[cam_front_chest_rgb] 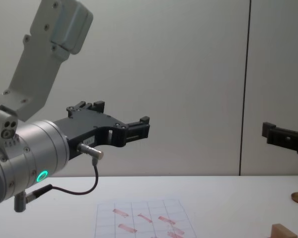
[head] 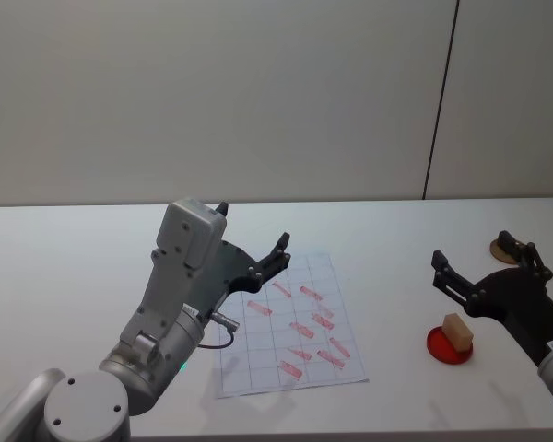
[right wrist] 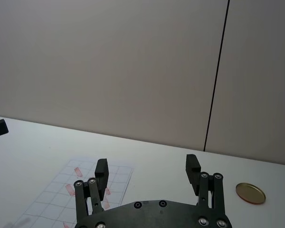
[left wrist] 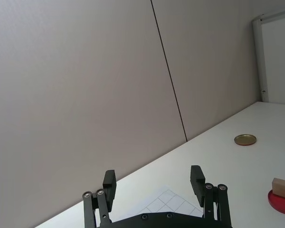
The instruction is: Use the one hand to pick up the stamp and affix it onto the A4 paper.
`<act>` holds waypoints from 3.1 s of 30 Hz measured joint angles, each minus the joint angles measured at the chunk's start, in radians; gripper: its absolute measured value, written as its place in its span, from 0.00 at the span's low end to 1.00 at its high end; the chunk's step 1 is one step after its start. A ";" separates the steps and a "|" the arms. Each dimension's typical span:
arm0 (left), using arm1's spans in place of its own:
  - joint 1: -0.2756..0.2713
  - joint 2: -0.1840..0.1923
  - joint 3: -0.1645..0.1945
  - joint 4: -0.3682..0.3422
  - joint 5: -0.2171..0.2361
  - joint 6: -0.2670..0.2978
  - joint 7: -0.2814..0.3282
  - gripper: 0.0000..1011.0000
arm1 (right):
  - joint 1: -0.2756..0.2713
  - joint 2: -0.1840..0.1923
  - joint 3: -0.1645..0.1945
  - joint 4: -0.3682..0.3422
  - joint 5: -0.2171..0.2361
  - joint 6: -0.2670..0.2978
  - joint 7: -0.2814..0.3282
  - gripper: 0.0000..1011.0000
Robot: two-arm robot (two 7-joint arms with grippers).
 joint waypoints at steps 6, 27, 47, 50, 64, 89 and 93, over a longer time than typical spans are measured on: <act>0.000 0.000 0.000 0.000 0.000 0.000 0.000 0.98 | 0.000 0.000 0.000 0.000 0.000 0.000 0.000 0.99; 0.000 0.000 0.000 0.000 0.000 0.000 0.000 0.98 | 0.002 0.002 0.010 0.000 0.002 0.075 -0.029 0.99; 0.000 0.000 0.000 0.000 0.000 0.000 0.000 0.98 | 0.102 -0.019 0.023 0.162 -0.039 0.220 -0.015 0.99; 0.000 0.000 0.000 0.000 0.000 0.000 0.000 0.98 | 0.124 -0.025 0.023 0.197 -0.047 0.229 -0.005 0.99; 0.000 0.000 0.000 0.000 0.000 0.000 0.000 0.98 | 0.204 -0.055 0.025 0.342 -0.030 0.265 0.044 0.99; 0.000 0.000 0.000 0.000 0.000 0.000 0.000 0.98 | 0.294 -0.094 0.017 0.541 -0.027 0.271 0.094 0.99; 0.000 0.000 0.000 0.000 0.000 0.000 0.000 0.98 | 0.303 -0.098 0.013 0.561 -0.033 0.268 0.101 0.98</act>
